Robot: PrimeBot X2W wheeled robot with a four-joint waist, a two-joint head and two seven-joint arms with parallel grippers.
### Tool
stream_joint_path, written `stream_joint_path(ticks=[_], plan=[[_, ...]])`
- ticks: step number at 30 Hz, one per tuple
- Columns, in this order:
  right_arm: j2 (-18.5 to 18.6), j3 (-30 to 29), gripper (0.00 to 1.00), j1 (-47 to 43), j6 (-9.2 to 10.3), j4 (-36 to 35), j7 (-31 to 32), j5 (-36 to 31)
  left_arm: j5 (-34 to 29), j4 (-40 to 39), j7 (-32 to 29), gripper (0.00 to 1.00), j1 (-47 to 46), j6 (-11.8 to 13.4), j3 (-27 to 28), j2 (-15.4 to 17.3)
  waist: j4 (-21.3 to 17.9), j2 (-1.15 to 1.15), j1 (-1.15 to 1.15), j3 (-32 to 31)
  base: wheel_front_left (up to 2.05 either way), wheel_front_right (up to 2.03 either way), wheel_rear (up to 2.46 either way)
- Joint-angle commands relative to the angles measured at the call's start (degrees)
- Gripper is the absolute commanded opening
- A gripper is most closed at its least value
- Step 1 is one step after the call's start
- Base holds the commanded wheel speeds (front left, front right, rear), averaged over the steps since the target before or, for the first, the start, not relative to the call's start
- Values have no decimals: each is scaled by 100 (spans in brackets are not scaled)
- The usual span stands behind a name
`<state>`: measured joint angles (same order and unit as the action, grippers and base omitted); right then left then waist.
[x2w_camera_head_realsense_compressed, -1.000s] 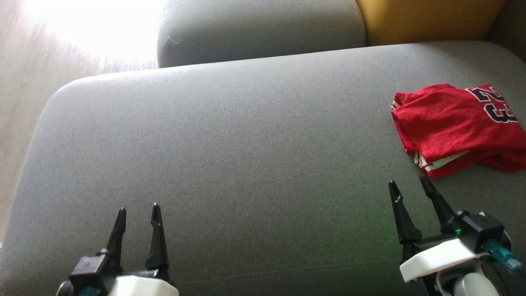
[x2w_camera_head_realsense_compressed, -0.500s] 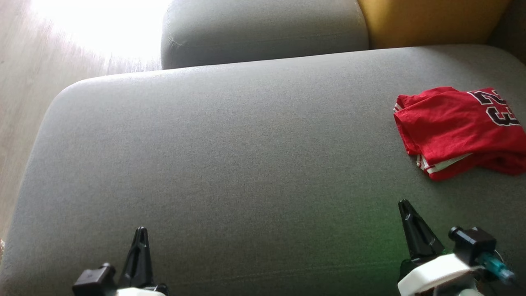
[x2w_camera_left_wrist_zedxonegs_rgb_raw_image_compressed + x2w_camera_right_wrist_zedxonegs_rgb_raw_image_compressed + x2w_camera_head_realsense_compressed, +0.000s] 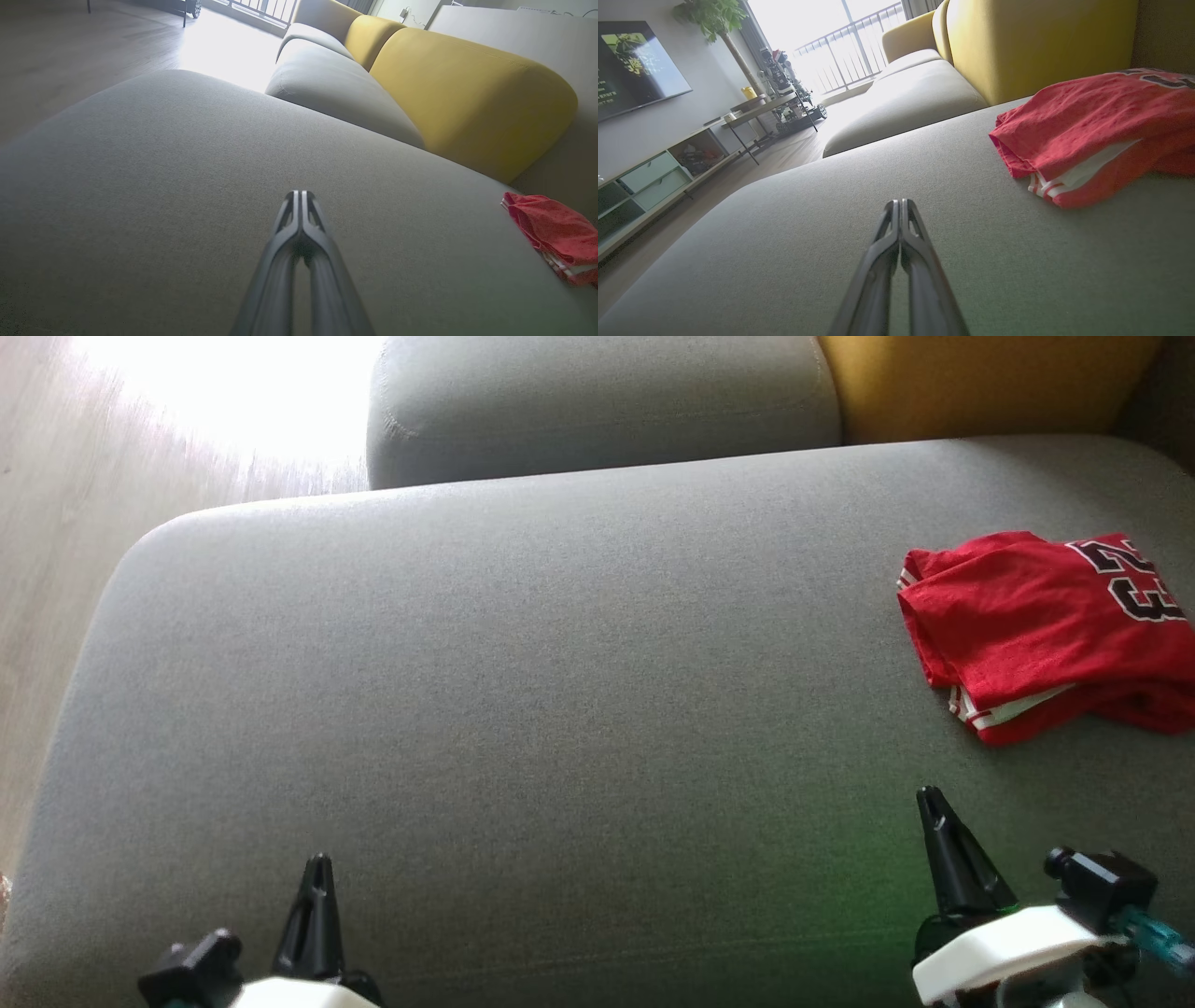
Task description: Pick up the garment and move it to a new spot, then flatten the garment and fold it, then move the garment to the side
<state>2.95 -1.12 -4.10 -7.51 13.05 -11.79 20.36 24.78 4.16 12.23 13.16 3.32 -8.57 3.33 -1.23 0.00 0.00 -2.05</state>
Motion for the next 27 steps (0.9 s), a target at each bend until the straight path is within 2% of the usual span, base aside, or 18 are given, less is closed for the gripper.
stream_joint_path(ticks=[1,27], plan=[[48,-7,0,312,0,-170,30,192,168,-133,-22,0,-315,-68,91,63,2,0,0,3,0,0,0],[84,-71,0,483,1,-108,421,1980,1898,147,-383,0,-714,-323,320,125,32,0,0,57,0,0,0]])
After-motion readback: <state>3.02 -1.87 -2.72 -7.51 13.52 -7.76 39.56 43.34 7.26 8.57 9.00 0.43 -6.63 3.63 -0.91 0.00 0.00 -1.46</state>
